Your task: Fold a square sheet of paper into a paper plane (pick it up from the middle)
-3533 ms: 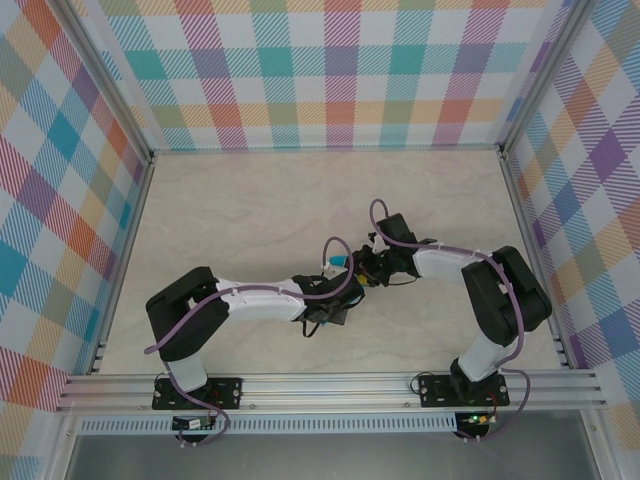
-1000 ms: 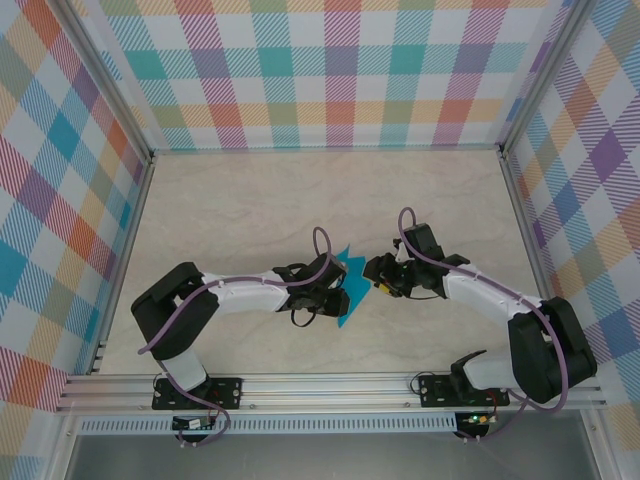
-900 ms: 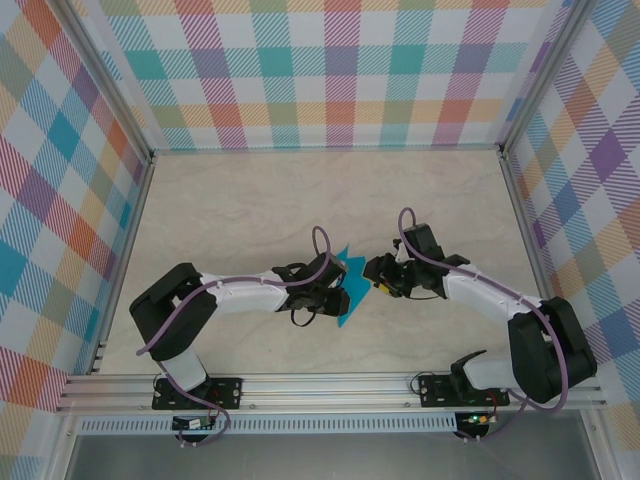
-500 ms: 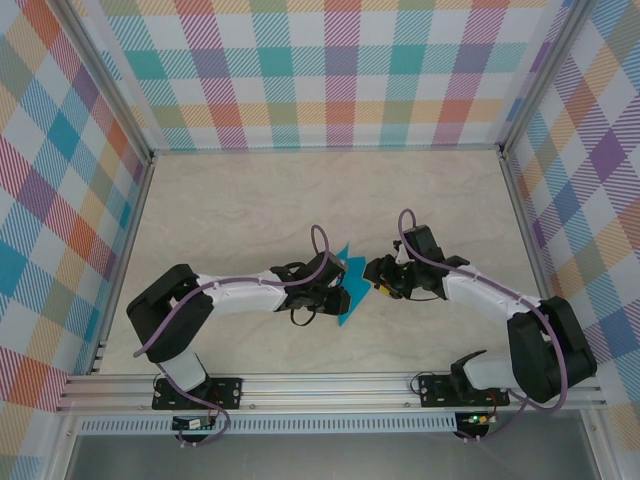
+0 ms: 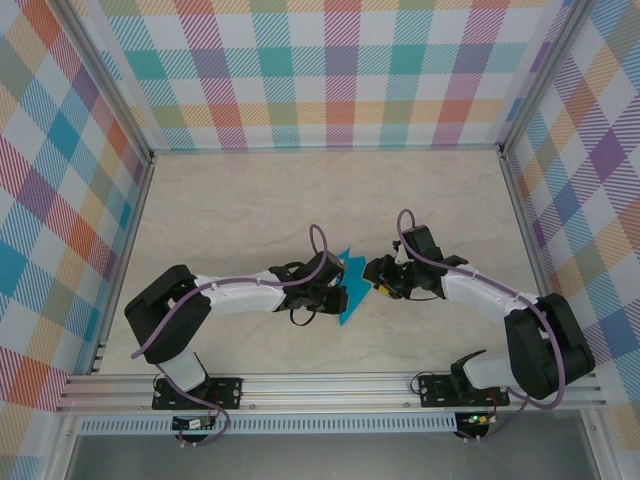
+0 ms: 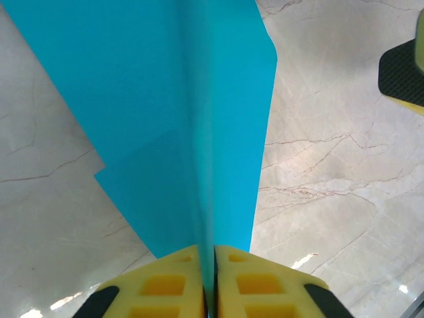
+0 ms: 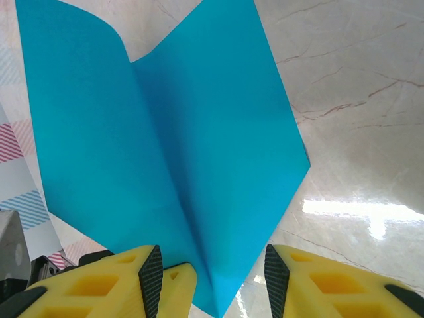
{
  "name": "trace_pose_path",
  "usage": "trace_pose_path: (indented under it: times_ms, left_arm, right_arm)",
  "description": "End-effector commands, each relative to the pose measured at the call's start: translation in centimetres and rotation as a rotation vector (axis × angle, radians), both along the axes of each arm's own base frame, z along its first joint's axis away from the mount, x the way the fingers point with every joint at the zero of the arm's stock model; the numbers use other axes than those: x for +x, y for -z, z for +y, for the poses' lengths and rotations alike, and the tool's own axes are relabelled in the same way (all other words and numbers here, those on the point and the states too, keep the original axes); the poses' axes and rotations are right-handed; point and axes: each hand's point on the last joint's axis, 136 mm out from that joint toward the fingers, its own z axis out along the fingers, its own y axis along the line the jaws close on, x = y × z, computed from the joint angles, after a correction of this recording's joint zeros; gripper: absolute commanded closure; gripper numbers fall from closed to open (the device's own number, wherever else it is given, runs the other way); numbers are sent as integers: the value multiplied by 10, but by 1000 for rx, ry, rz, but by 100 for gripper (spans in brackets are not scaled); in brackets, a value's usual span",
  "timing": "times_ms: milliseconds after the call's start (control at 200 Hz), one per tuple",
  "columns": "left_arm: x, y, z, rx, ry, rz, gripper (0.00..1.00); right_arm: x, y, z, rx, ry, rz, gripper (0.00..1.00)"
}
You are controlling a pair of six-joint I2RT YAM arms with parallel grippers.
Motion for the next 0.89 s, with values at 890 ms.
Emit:
trace_pose_path:
  times_ms: [890]
  left_arm:
    - [2, 17, 13, -248, 6, 212, 95]
  right_arm:
    - [-9, -22, 31, 56, -76, -52, 61]
